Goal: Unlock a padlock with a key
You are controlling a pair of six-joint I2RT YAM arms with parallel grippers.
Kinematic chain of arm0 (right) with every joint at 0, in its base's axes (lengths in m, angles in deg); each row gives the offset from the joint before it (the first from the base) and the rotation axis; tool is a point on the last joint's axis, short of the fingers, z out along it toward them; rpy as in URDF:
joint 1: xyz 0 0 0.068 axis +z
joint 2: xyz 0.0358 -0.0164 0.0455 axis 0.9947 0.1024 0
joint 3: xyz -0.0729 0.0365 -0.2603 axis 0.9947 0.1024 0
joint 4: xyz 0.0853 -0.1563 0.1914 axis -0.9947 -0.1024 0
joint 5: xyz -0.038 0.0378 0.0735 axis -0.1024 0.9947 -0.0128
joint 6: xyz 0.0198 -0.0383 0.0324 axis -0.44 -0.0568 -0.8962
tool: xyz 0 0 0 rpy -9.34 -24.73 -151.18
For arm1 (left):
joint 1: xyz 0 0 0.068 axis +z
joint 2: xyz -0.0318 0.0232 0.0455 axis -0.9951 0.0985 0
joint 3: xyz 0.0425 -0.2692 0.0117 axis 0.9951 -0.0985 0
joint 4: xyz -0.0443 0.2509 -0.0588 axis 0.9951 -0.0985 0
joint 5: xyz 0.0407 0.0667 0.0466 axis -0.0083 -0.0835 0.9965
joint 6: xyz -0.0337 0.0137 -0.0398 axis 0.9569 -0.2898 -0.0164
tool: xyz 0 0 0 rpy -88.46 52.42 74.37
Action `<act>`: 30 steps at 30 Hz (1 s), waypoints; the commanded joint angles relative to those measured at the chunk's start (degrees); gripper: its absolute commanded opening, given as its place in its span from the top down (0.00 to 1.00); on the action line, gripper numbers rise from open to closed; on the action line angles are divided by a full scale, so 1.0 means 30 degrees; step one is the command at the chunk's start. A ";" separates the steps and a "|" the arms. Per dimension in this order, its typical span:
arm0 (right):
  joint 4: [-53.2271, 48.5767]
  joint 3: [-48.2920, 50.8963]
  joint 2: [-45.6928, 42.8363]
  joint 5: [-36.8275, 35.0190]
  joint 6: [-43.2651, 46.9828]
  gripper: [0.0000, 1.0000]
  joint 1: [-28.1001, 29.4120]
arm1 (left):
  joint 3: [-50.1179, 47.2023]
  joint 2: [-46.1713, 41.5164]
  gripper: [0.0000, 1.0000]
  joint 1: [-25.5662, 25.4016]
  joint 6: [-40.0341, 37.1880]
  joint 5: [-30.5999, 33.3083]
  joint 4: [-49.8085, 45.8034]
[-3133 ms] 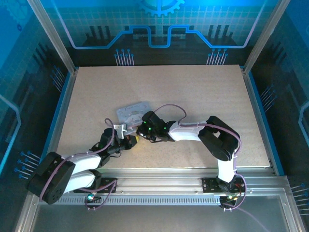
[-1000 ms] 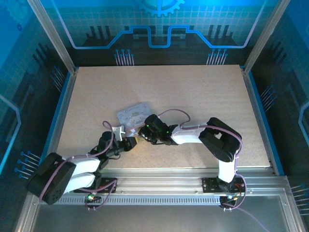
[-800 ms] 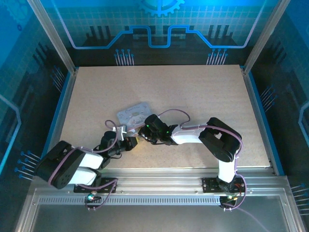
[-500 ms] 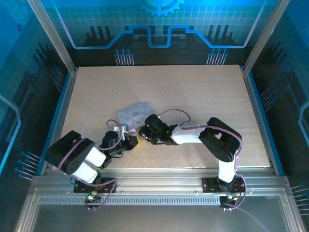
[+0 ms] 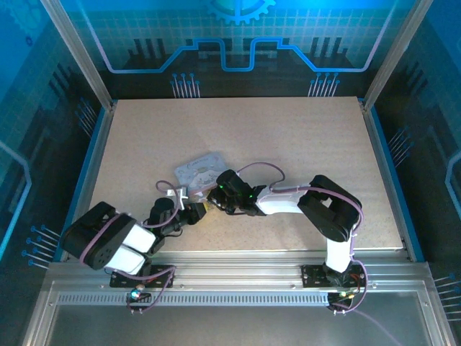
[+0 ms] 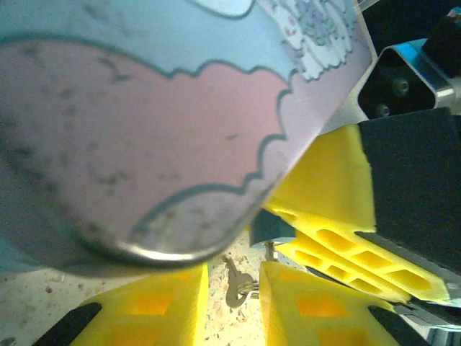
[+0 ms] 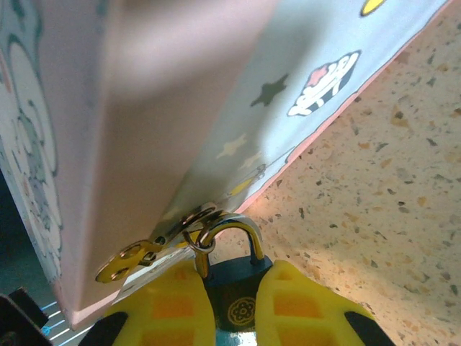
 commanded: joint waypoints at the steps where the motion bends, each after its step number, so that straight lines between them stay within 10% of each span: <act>1: -0.0799 0.0346 0.0237 0.0185 -0.0135 1.00 -0.0005 | 0.0212 -0.1186 0.74 -0.0172 -0.0913 -0.0656 -0.1081; 30: -0.0639 0.0461 0.0287 0.0503 -0.0449 1.00 0.0018 | 0.0780 0.1078 1.00 -0.1175 -0.1712 0.1161 0.2413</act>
